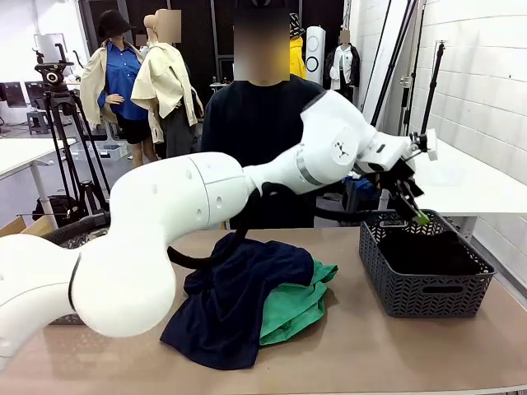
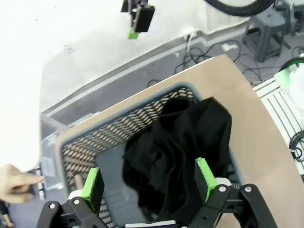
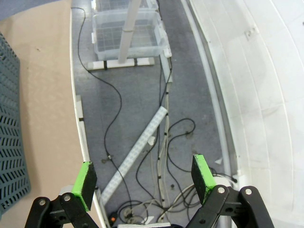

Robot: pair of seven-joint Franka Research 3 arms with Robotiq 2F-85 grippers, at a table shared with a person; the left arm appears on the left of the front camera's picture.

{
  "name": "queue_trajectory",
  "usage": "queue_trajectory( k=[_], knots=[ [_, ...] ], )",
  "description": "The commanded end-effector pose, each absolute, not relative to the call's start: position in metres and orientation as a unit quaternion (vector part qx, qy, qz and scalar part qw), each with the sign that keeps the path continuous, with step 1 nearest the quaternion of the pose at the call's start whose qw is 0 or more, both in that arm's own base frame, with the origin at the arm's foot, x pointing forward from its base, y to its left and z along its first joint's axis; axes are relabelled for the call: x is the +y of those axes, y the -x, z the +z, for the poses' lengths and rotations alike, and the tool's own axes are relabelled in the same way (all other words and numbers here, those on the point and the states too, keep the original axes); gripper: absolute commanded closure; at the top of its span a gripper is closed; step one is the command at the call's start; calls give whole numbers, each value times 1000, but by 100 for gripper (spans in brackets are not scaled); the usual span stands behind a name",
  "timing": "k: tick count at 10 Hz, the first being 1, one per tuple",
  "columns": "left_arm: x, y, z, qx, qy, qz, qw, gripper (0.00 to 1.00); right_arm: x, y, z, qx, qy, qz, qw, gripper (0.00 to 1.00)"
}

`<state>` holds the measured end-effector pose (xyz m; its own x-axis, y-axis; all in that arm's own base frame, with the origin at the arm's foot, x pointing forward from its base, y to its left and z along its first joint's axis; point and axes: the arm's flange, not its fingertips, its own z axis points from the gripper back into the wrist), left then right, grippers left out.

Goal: Sort the tops and bottoms.
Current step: Sort the clothes according to human instructions.

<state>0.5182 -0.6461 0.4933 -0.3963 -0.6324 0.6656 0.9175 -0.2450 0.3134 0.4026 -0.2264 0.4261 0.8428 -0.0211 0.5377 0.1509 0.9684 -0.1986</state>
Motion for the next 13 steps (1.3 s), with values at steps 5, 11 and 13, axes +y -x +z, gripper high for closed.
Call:
queue_trajectory(
  k=[5, 11, 13],
  knots=[
    [-485, -559, 573, -194, -18, -707, 680, 0, -228, -403, 427, -275, 119, -44, 953, 0],
    [-230, -488, 536, -208, -54, -443, 870, 0, -228, -403, 427, -275, 119, -44, 953, 0],
    [-182, -456, 504, -212, -30, -372, 903, 0, -228, -403, 427, -275, 119, -44, 953, 0]
  ],
)
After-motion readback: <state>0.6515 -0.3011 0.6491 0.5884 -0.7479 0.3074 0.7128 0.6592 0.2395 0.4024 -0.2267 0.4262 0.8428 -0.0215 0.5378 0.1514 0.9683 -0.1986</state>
